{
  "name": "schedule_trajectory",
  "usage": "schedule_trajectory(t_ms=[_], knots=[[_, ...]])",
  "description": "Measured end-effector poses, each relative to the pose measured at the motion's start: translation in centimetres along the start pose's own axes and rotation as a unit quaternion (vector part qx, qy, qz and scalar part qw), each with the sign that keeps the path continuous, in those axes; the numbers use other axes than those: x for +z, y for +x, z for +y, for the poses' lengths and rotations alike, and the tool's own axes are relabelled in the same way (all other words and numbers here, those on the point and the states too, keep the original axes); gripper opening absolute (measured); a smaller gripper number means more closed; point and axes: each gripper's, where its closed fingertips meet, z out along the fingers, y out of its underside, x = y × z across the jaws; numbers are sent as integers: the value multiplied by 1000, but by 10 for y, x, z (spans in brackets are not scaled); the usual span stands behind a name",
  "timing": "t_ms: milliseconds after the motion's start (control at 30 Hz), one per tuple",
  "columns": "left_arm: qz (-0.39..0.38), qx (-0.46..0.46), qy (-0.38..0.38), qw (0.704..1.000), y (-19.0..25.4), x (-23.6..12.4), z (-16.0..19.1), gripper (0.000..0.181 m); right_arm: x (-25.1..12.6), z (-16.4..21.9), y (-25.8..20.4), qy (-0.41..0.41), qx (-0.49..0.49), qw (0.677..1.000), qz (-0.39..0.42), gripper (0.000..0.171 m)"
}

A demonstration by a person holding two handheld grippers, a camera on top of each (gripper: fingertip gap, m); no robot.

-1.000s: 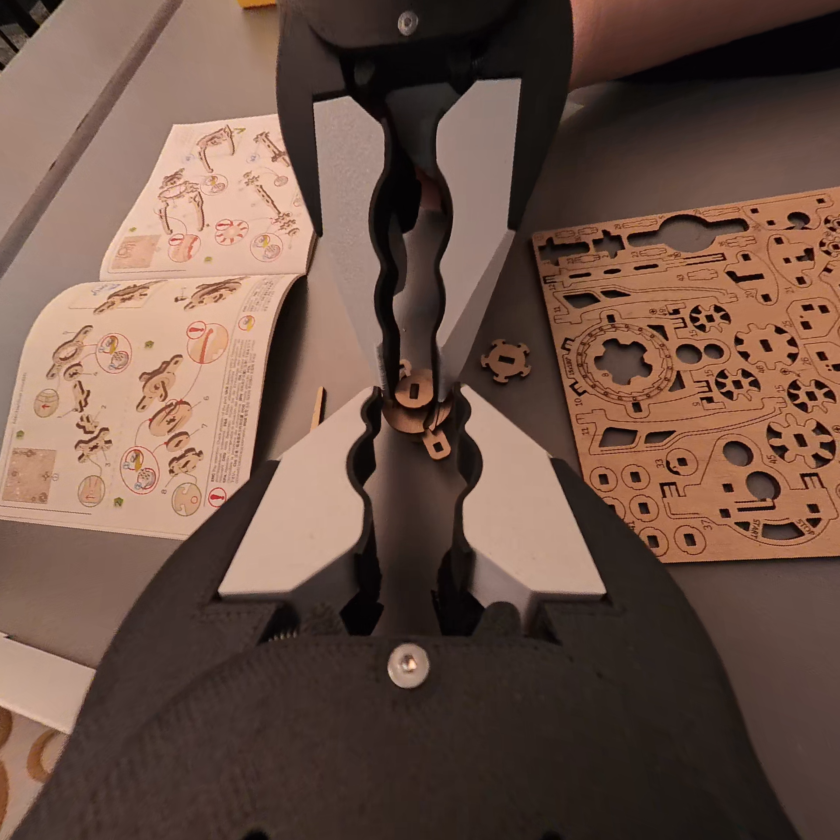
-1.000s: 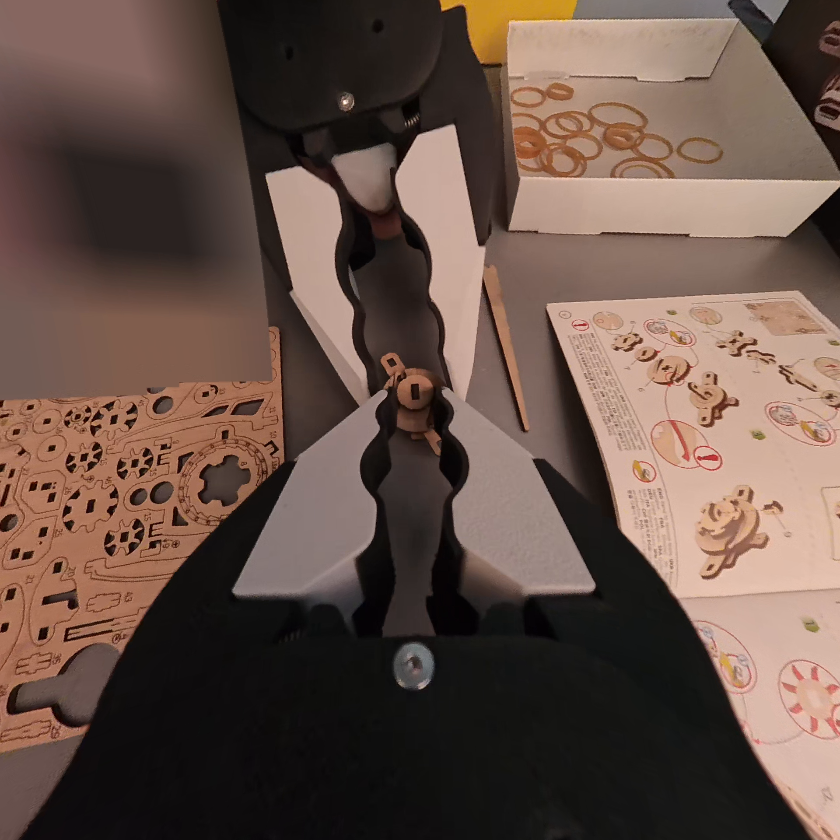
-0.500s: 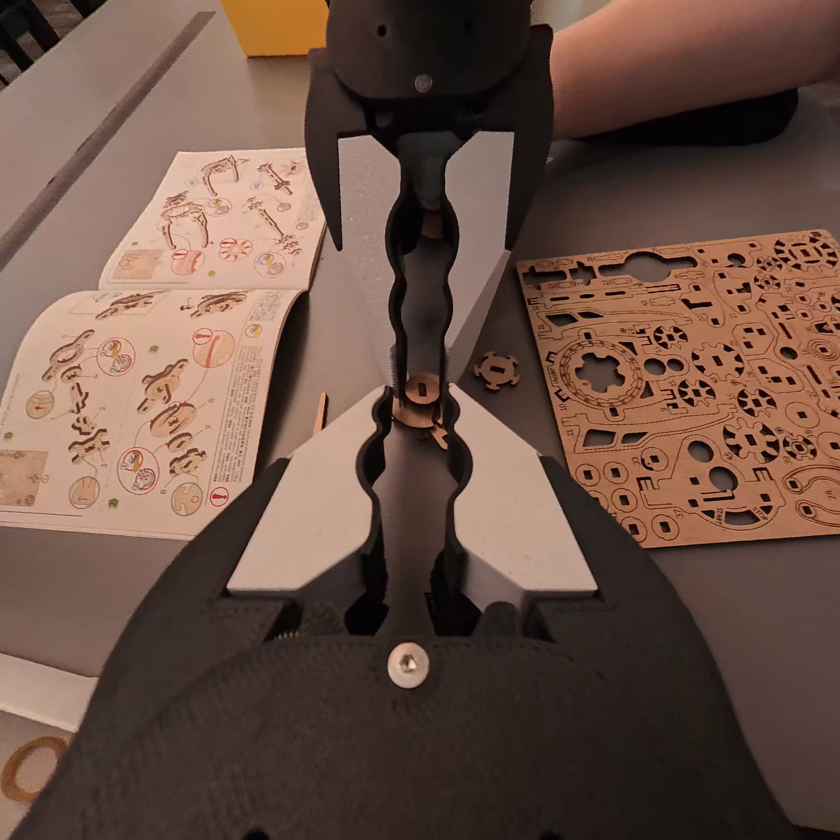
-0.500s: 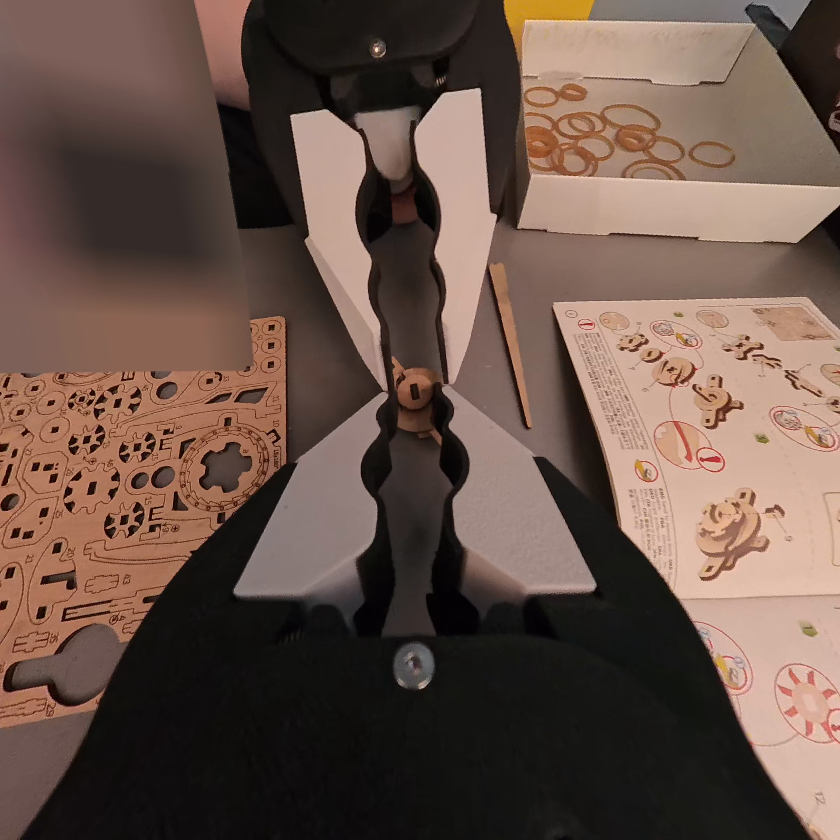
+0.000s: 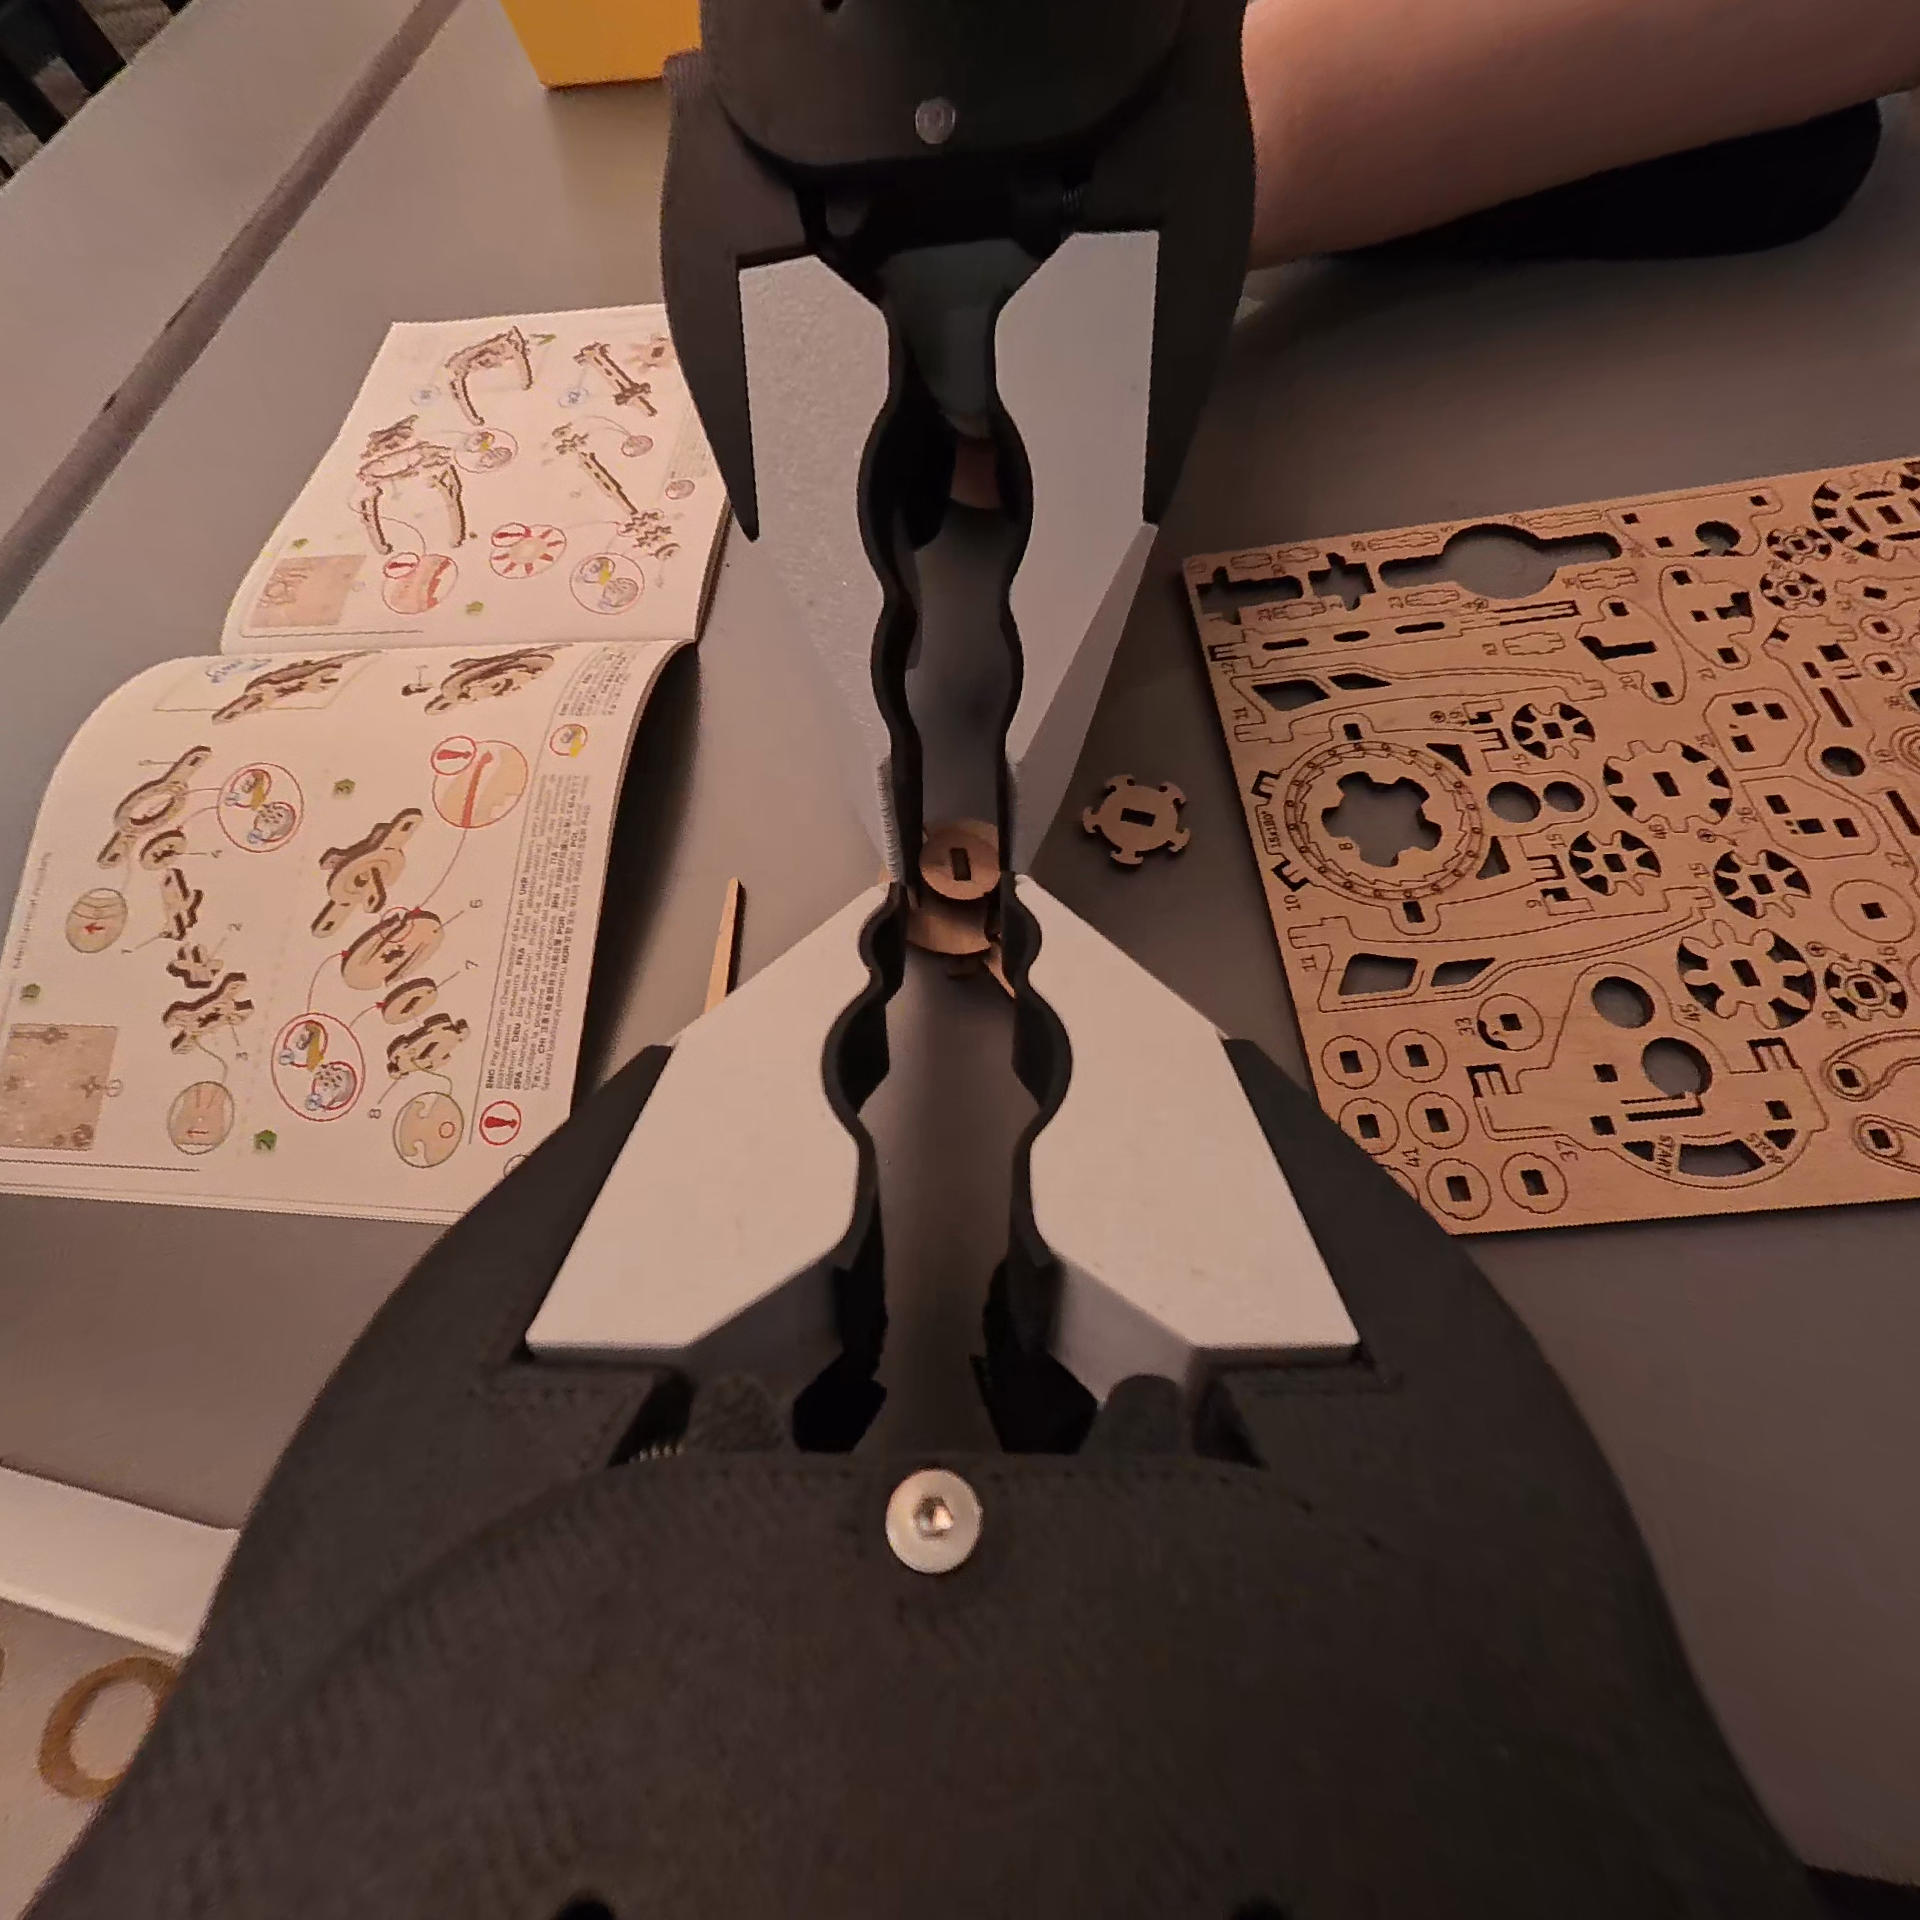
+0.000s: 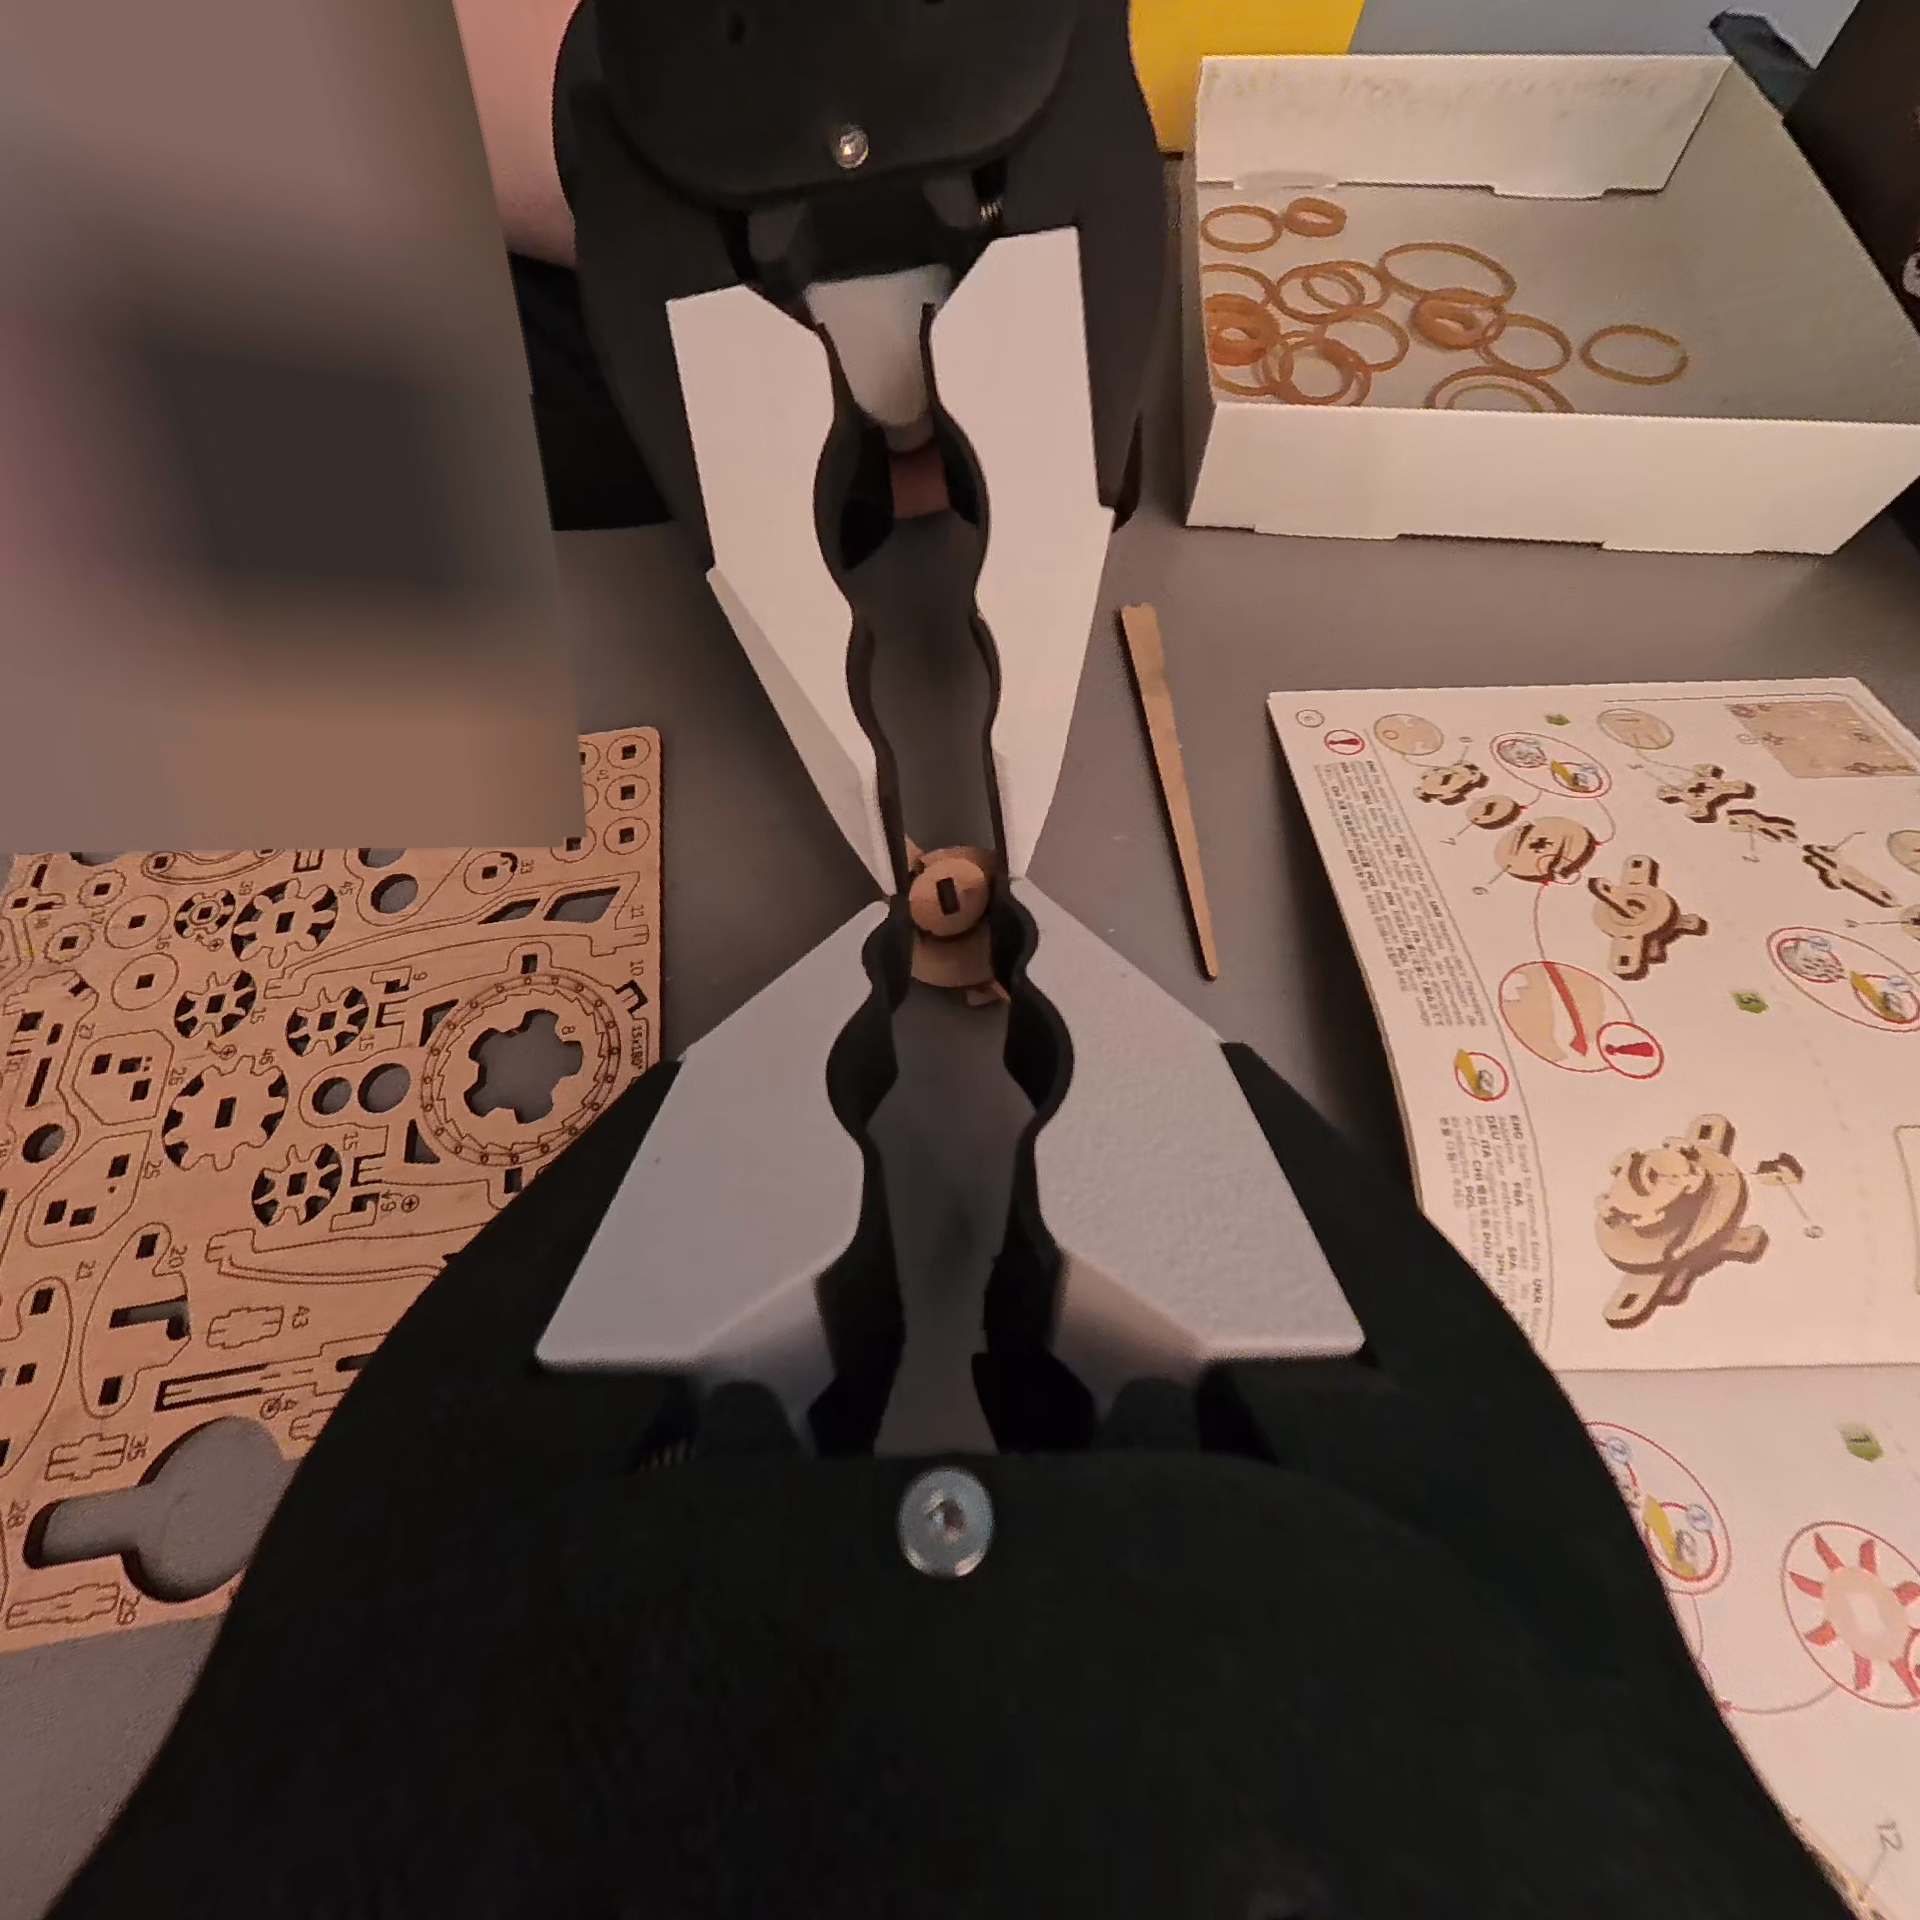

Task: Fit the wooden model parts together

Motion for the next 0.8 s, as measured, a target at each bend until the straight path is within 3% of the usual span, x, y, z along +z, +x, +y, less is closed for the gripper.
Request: schedule_trajectory(t_ms=[500, 700, 800], knots=[[-20, 9, -11, 1000, -3, 2, 3, 11, -2, -2, 5, 13, 82, 996, -22, 14], [-24, 6, -11, 1000, -3, 3, 2, 12, -2, -1, 5, 6, 56, 998, 0, 14], [-28, -10, -10, 1000, -6, 2, 2, 12, -2, -2, 8, 15, 100, 995, -9, 14]])
